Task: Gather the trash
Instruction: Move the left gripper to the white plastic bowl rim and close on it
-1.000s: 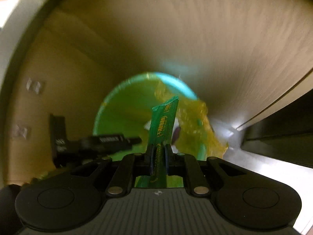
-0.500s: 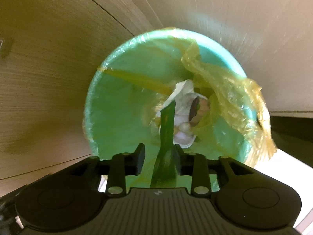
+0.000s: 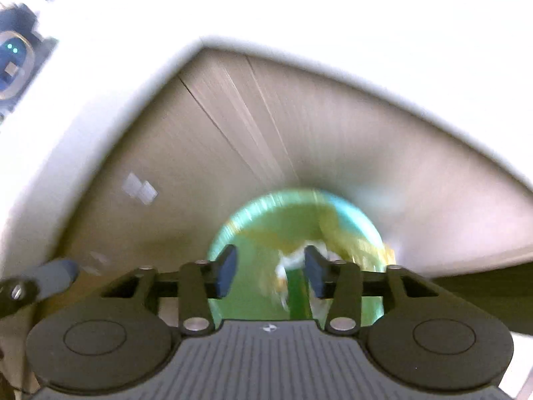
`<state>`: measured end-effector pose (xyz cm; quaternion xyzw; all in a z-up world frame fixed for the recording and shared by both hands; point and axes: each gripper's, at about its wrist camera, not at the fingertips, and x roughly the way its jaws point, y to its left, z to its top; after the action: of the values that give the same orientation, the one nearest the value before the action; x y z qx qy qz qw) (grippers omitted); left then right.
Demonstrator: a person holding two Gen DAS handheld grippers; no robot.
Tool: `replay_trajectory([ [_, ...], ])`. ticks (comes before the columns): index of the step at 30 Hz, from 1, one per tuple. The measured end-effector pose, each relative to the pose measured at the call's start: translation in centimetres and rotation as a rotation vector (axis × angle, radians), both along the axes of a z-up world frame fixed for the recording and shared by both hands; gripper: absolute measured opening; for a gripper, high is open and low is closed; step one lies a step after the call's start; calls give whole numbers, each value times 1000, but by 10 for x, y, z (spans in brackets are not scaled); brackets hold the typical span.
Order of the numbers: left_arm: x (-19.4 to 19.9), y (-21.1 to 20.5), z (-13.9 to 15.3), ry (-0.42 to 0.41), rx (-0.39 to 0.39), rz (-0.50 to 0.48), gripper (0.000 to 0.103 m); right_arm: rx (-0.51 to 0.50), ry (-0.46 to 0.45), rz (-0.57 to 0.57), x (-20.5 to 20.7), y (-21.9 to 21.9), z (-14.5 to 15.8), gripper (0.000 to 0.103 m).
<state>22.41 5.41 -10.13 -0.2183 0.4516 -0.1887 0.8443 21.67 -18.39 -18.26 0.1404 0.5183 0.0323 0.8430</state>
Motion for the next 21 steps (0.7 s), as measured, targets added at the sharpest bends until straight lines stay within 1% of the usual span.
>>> replay_trajectory([
  [3, 24, 14, 27, -97, -2, 47, 40, -34, -109, -1, 2, 13, 39, 57],
  [5, 43, 28, 40, -163, 0, 112, 40, -65, -172, -6, 1, 21, 59, 59],
  [7, 66, 43, 49, -194, 2, 184, 40, -98, -224, -14, -1, 31, 75, 61],
  [9, 89, 56, 50, -190, -13, 251, 40, -128, -251, -23, 1, 41, 86, 61],
  [12, 117, 64, 45, -178, -83, 323, 40, -148, -284, -36, 4, 50, 100, 61],
  [13, 126, 62, 43, -183, -82, 331, 40, -158, -293, -36, 7, 52, 106, 61],
  [15, 141, 55, 38, -173, -44, 339, 40, -174, -322, -25, 17, 55, 120, 61],
  [16, 146, 52, 34, -165, -39, 335, 40, -181, -343, -17, 20, 56, 126, 61],
  [19, 154, 43, 24, -156, -32, 321, 40, -199, -418, 6, 40, 53, 148, 67],
  [21, 158, 36, 21, -156, -21, 309, 40, -207, -457, 27, 55, 56, 156, 67],
])
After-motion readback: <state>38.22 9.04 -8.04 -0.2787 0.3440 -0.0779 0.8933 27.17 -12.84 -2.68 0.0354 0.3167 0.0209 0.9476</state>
